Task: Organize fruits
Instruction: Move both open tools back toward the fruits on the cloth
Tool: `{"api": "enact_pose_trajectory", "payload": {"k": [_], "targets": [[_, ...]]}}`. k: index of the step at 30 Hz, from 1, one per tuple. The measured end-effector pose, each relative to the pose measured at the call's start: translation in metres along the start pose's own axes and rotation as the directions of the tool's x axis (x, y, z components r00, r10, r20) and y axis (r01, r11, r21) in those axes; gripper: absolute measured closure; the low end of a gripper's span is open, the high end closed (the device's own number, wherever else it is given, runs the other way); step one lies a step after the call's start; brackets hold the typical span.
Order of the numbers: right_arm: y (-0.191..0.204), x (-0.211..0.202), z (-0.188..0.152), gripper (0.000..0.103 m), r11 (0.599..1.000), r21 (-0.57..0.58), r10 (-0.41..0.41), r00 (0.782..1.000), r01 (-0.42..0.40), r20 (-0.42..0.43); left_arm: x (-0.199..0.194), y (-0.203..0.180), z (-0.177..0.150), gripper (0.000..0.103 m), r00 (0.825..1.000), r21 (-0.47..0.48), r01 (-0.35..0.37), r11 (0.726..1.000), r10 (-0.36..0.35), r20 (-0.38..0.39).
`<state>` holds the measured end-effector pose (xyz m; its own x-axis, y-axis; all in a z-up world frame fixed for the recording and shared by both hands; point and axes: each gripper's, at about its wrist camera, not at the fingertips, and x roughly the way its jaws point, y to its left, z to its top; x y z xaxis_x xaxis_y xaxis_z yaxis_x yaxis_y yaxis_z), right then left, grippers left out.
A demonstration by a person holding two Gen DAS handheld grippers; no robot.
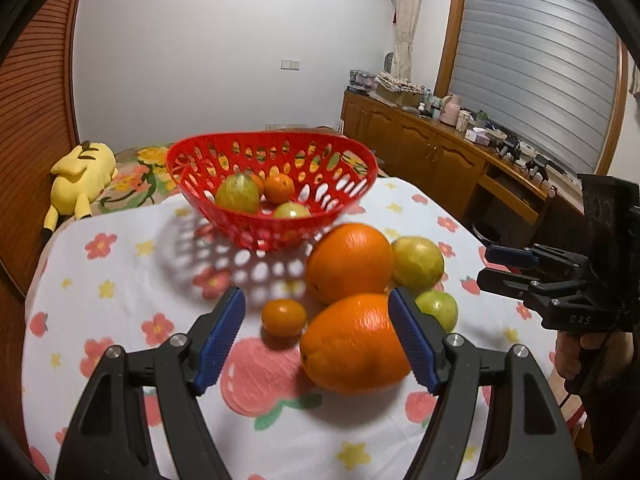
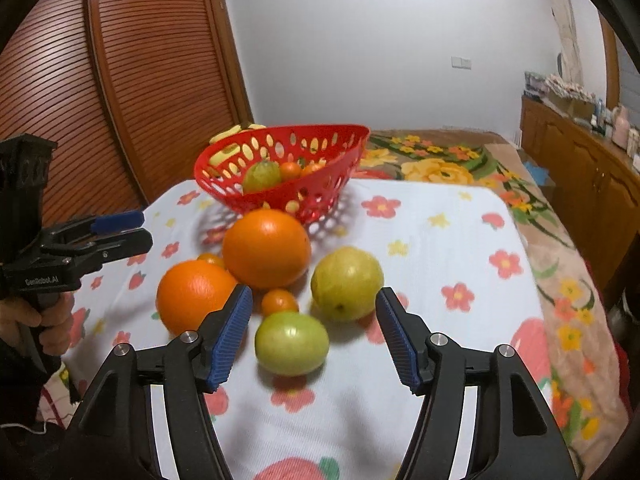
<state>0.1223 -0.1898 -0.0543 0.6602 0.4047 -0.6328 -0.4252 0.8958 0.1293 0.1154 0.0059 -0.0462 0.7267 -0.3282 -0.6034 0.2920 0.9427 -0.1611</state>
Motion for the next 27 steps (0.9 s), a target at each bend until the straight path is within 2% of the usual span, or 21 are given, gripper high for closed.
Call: {"api": "enact_pose_trajectory", "payload": {"k": [10, 27], "targets": [[0.007, 0.022, -0.021, 0.035, 0.999, 0.011, 0.033, 0.998, -0.033, -0.053, 0.013, -0.003, -0.019, 0.029, 0.999, -0.032, 0.019, 0.999, -0.02, -0.042], [0.01, 0.047, -0.027, 0.033, 0.999, 0.019, 0.037, 0.994, -0.036, -0.101, 0.011, -0.01, -0.021, 0.029, 0.999, -0.039, 0.041, 0.998, -0.043, -0.033]]}}
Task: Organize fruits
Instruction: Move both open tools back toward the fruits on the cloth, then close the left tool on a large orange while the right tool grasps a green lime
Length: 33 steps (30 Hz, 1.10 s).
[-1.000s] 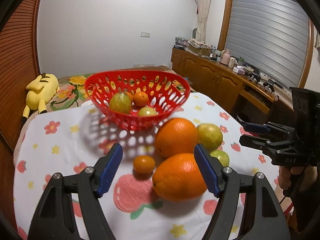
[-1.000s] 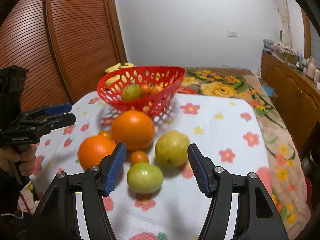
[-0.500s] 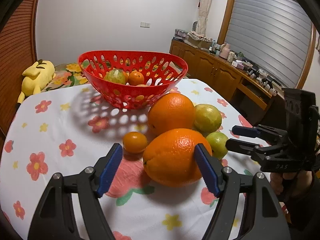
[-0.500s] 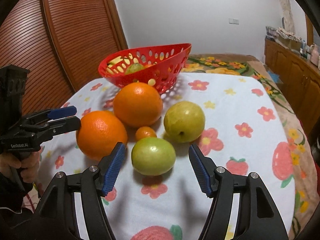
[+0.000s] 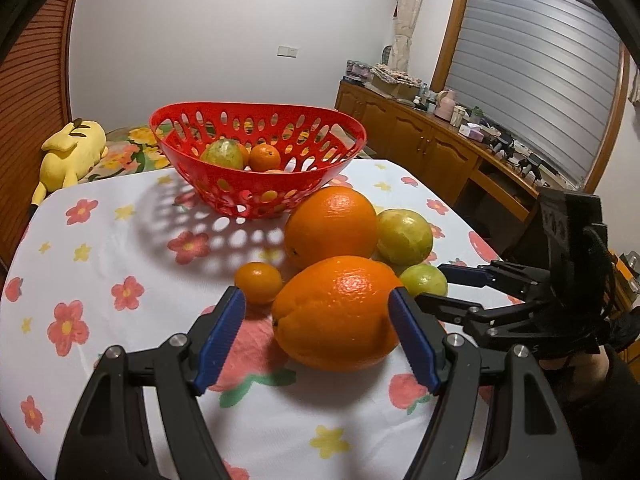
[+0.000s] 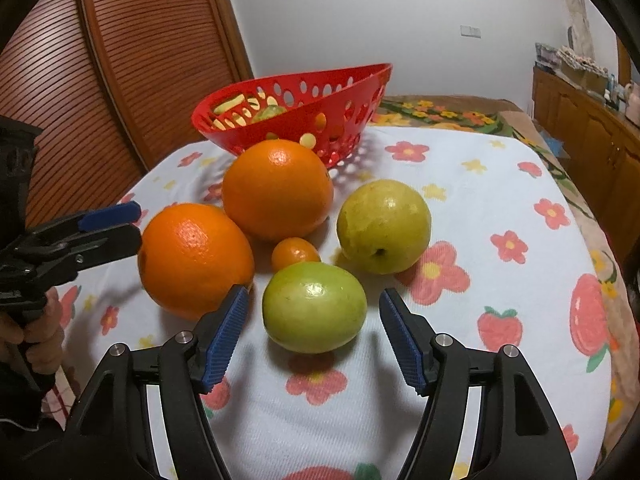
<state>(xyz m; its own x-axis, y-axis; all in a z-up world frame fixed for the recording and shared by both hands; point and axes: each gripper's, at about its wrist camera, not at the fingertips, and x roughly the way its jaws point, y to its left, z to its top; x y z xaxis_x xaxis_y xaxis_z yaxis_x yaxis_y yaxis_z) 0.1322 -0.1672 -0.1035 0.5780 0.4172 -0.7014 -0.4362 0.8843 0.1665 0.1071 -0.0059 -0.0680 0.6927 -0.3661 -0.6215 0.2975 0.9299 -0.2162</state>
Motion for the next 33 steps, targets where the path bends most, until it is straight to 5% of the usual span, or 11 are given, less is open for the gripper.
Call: {"api": "enact_pose_trajectory", "payload": {"k": [15, 18, 33], "targets": [[0.001, 0.009, -0.002, 0.035, 0.999, -0.001, 0.037, 0.999, -0.037, -0.021, 0.01, -0.014, 0.003, 0.029, 1.0, 0.013, 0.009, 1.0, -0.009, -0.018], [0.002, 0.008, -0.003, 0.046, 1.0, -0.016, 0.02, 1.0, -0.021, -0.018, 0.012, -0.016, 0.003, 0.029, 1.0, 0.017, 0.01, 1.0, -0.009, -0.021], [-0.03, -0.018, -0.012, 0.046, 0.999, 0.017, -0.039, 0.999, 0.039, 0.025, 0.022, -0.022, 0.004, 0.025, 0.999, 0.043, -0.029, 0.999, 0.031, -0.034]]}}
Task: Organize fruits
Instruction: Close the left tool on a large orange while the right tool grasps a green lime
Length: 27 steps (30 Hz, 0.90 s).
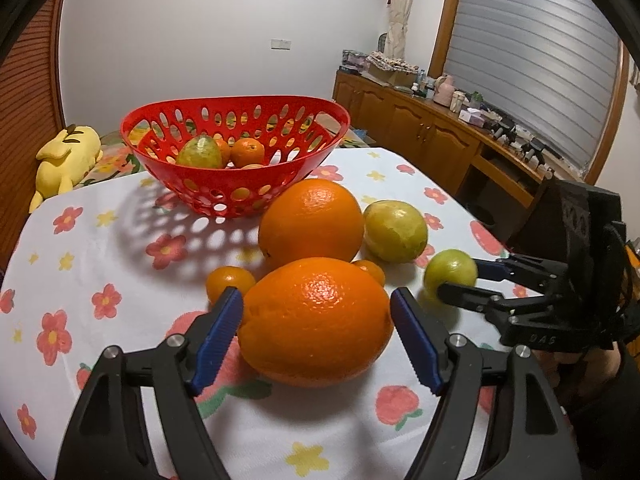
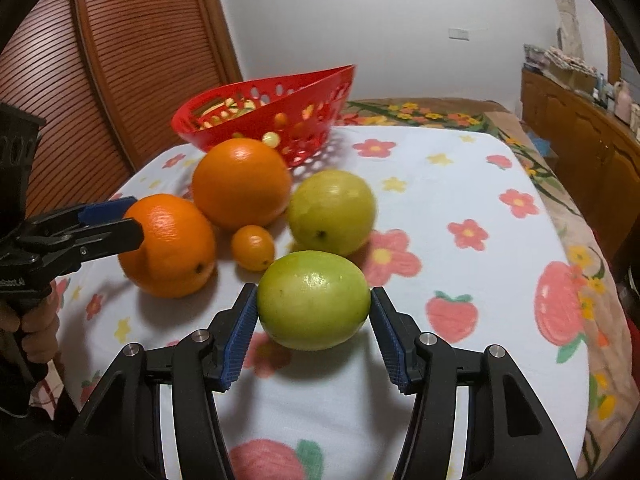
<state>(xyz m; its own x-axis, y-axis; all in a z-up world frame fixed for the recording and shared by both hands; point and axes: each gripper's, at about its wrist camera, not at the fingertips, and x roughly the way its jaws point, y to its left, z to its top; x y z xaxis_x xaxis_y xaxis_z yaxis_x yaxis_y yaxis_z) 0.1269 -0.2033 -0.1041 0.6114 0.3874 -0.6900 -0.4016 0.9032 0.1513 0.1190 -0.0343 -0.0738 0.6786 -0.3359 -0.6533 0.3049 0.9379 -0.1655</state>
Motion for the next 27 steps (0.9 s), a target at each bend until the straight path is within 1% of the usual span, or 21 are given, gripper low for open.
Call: {"api": "enact_pose_trajectory", "payload": {"k": [3, 10, 16, 21, 27], "targets": [[-0.001, 0.002, -0.003, 0.046, 1.0, 0.0, -0.011, 1.0, 0.011, -0.008, 0.005, 0.0, -0.001, 0.02, 1.0, 0.008, -0.025, 1.0, 0.025, -0.014], [0.003, 0.004, -0.005, 0.046, 1.0, -0.023, -0.02, 1.0, 0.02, -0.001, 0.016, -0.001, -0.005, 0.01, 0.999, 0.007, -0.006, 1.0, 0.006, -0.041], [0.002, 0.003, -0.006, 0.046, 1.0, -0.013, -0.01, 1.0, 0.01, 0.0, 0.025, -0.003, -0.005, 0.009, 0.998, 0.002, 0.014, 1.0, -0.014, -0.058], [0.002, 0.003, -0.006, 0.046, 1.0, -0.011, -0.008, 1.0, 0.008, 0.001, 0.03, -0.005, -0.006, 0.008, 0.997, 0.005, 0.014, 1.0, -0.013, -0.07], [0.002, 0.003, -0.006, 0.045, 1.0, -0.015, -0.014, 1.0, 0.014, 0.002, 0.038, -0.004, -0.01, 0.008, 0.994, -0.022, 0.056, 0.998, -0.058, -0.098]]}}
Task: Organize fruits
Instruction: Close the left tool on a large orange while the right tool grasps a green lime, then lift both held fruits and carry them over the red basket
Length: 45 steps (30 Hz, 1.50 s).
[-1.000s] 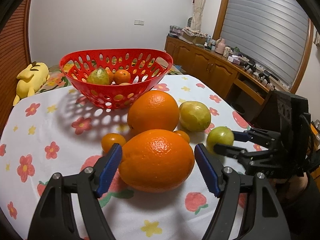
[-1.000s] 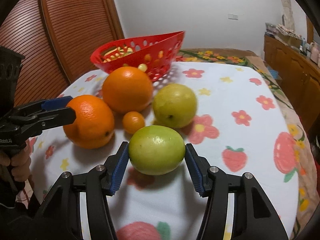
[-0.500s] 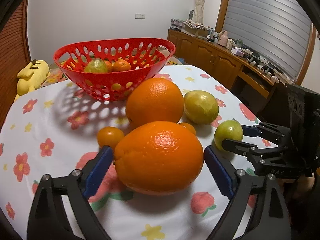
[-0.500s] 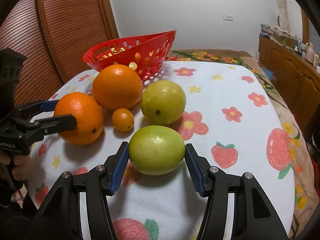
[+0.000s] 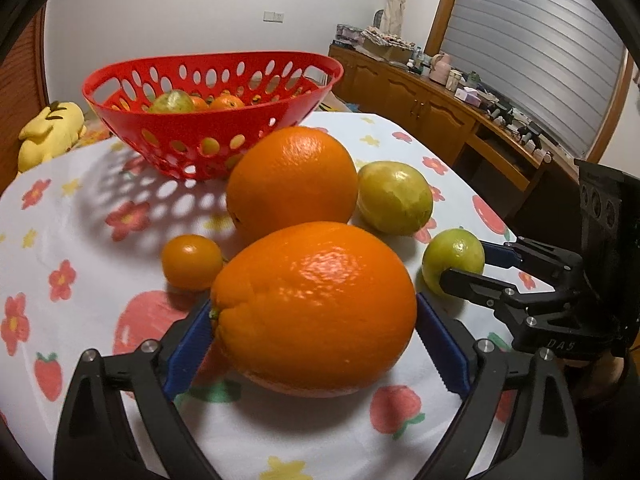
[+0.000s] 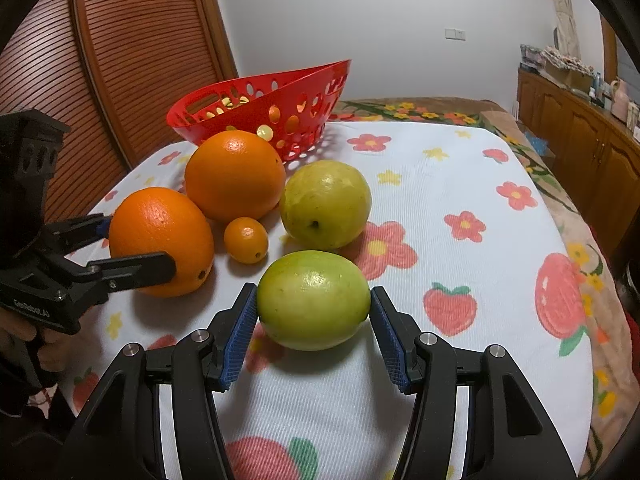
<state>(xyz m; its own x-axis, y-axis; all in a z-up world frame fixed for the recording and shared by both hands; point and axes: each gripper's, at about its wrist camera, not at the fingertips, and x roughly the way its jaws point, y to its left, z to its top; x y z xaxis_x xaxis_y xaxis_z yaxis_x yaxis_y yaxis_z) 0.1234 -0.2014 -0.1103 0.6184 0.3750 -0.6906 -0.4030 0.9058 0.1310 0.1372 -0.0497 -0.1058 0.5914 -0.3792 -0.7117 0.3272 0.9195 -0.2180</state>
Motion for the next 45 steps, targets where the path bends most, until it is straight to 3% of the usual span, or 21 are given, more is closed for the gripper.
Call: {"api": "enact_pose_trajectory", "payload": {"k": [6, 13, 18, 45], "targets": [[-0.001, 0.001, 0.0, 0.045, 1.0, 0.002, 0.002, 1.0, -0.002, 0.0, 0.002, -0.005, -0.002, 0.008, 0.999, 0.029, -0.033, 0.999, 0.033, -0.005], [0.0, 0.0, 0.0, 0.045, 1.0, 0.002, 0.003, 1.0, -0.003, 0.001, 0.0, -0.001, -0.004, 0.01, 1.0, 0.015, -0.01, 1.0, 0.01, 0.004], [-0.001, 0.0, 0.0, 0.045, 1.0, 0.002, 0.003, 1.0, -0.003, 0.001, -0.004, -0.006, -0.006, 0.01, 0.999, 0.042, -0.053, 0.998, 0.053, 0.008], [-0.002, 0.001, -0.001, 0.046, 1.0, 0.008, 0.006, 1.0, -0.006, 0.001, -0.058, 0.01, 0.008, 0.011, 0.988, 0.001, -0.053, 0.999, 0.052, 0.143]]}}
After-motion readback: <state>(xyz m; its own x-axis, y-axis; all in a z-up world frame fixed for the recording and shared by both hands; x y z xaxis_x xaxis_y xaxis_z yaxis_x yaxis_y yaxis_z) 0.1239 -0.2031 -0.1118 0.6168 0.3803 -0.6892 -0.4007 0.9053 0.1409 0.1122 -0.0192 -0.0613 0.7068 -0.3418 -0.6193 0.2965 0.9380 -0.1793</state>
